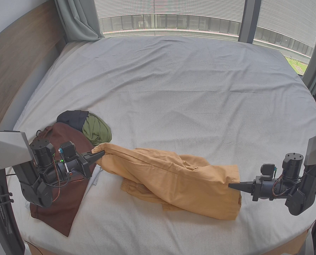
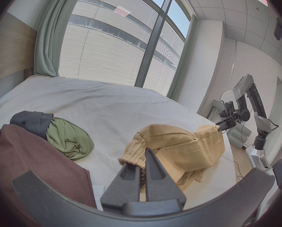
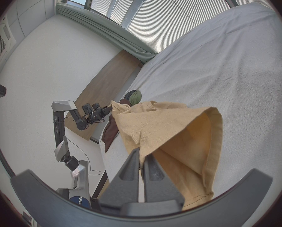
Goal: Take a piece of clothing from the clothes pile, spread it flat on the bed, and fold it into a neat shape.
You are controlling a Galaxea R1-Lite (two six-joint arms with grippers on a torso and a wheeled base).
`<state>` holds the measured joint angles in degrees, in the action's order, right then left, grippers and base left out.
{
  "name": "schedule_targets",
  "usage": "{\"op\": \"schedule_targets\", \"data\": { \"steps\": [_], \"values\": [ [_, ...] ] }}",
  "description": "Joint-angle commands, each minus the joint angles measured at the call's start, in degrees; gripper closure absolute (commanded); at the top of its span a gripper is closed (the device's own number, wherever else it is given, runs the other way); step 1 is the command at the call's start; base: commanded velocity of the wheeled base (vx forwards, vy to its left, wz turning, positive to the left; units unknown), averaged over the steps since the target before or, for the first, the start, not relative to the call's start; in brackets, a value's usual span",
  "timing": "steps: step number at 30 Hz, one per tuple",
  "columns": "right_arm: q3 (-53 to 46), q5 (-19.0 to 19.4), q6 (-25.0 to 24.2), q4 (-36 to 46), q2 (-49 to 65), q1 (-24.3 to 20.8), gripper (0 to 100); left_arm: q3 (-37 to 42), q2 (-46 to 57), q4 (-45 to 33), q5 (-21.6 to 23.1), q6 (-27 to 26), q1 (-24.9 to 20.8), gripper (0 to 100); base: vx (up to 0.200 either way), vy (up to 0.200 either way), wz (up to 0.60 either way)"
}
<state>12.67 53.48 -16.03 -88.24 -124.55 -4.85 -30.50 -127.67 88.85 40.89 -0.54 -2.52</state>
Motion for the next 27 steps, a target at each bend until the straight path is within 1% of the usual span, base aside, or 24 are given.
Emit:
{"op": "schedule_targets", "data": {
  "steps": [1,4,17,18,22,23,27],
  "values": [
    [-0.4,1.0,0.0,0.0,1.3,0.6,100,-0.3,-0.6,0.0,0.0,0.0,0.4,100,0.000,0.000,0.00],
    [-0.2,2.9,0.0,0.0,1.3,1.6,100,-0.3,-0.6,0.0,0.0,0.0,0.4,100,0.000,0.000,0.00],
    [1.3,2.9,-0.4,0.0,0.5,0.8,100,-0.4,-0.6,0.0,0.0,-0.1,0.7,100,0.000,0.000,0.00],
    [1.3,3.0,-0.5,0.0,0.5,0.8,0,-0.3,-0.6,0.0,0.0,-0.1,0.7,100,0.000,0.000,0.00],
    [2.1,2.9,-0.8,0.0,0.3,-0.1,0,-0.4,-0.4,0.0,0.0,-0.1,0.8,100,0.000,0.000,0.00],
    [2.8,2.8,-0.8,-0.1,-1.0,-1.7,0,-0.3,-0.4,0.0,0.0,-0.1,0.8,100,0.000,0.000,0.00],
    [3.7,2.6,-0.6,-0.1,-3.2,-3.1,0,-0.4,-0.5,0.0,0.0,0.0,0.9,100,0.000,0.000,0.00]
  ]
}}
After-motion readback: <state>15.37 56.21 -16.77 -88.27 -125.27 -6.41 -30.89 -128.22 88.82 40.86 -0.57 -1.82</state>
